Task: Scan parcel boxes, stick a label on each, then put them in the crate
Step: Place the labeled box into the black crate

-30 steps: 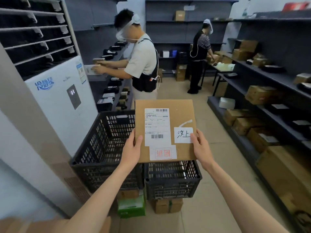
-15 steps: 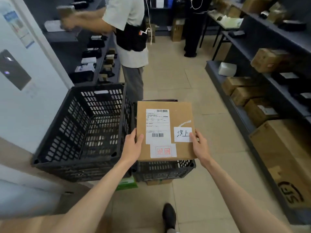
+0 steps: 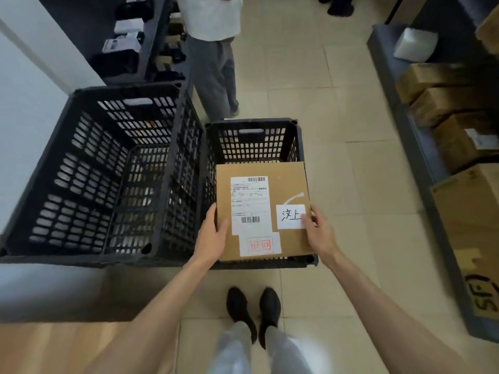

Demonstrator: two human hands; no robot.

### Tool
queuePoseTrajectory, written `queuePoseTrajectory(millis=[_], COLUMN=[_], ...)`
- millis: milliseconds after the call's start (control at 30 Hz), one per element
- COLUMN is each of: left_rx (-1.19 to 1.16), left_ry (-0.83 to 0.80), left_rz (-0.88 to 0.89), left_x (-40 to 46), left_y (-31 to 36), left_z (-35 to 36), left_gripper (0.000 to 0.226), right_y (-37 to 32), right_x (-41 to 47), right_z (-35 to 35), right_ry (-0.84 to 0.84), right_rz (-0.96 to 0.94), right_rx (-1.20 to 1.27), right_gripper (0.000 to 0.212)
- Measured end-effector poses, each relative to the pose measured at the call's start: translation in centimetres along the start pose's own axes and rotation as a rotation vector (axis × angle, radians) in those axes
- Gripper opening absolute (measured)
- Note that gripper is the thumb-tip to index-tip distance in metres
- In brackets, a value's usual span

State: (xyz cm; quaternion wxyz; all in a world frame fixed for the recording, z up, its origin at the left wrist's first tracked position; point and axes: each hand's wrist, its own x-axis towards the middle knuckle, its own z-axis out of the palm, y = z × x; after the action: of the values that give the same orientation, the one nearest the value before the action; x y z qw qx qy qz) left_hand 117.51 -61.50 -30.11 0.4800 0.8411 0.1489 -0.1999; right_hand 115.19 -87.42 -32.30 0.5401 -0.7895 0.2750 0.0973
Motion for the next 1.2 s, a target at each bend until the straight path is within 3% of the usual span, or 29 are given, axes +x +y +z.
queuePoseTrajectory(millis=[133,433,733,900,1200], left_rx=[0.005,0.115,-0.01,-0.085,-0.029], left_ry=[-0.008,-0.047,-0.138,-0.16,-0.193], left_rz=[-0.058,-0.171,-0.359,-0.362,-0.414], left_x=[2.3,6.9,11.6,13.5,15.5], left_y=[-1.7,-5.5,-9.5,-11.5,-14.5], left_z=[0.5,3.0,5.6,6.8,7.5], left_gripper=[0.052,0.054,0.059,0.054,0.066], right_y=[1.1,3.8,7.0,9.3,11.8], right_x=[1.4,5.0,8.7,10.6,12.4], right_z=[1.8,5.2,8.9,10.2,11.5], right_ry=[0.003,-0.038,-0.128,-0.155,-0.191], right_rz=[0.012,0.172,0.412,0.452,0.49], right_rx=[-0.102,-0.238,-0.131,-0.06,-0.028], right_gripper=[0.016,0.031,0.046,0.044,0.04])
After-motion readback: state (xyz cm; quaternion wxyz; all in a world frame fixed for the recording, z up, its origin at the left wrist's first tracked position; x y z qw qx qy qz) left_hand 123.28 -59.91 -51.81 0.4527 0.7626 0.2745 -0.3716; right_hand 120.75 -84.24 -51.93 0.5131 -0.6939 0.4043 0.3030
